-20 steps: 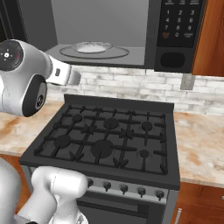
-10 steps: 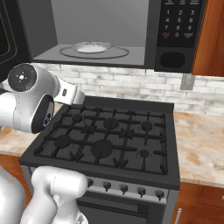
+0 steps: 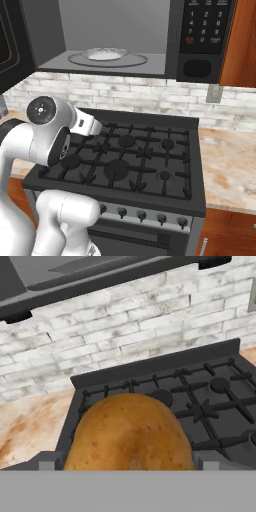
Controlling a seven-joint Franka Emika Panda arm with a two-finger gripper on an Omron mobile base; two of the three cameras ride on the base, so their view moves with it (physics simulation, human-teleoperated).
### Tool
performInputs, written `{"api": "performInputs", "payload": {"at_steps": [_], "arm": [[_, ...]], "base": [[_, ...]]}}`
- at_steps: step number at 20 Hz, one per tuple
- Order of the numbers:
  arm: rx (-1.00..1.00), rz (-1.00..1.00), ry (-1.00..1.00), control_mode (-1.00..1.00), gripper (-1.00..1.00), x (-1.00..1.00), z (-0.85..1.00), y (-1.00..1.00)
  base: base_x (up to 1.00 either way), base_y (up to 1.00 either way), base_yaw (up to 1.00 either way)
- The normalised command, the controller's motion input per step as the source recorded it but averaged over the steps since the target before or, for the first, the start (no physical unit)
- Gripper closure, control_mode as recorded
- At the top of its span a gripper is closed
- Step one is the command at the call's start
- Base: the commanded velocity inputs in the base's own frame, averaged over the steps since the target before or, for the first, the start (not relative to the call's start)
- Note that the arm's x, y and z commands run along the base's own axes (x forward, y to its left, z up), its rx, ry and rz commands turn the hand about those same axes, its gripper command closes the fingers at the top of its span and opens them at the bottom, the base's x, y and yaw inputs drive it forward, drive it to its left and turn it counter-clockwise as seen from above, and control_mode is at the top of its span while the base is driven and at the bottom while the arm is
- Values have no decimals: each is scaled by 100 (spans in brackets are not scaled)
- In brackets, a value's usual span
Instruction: Retrieve the reheated potato from the microwave, then place the potato, cheese, and condiment on the cutting board.
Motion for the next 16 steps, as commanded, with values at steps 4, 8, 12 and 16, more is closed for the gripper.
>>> {"api": "performInputs", "payload": {"at_steps": [4,8,12,16], "arm": [[0,0,8,-100,100,17,-41,-1],[0,1,6,-100,100,7,-18,-1],[0,0,0,-100,100,0,0,0],[0,0,0,-100,100,0,0,0]], "base": [[0,0,0],[0,0,0],[0,0,0],[0,0,0]]}}
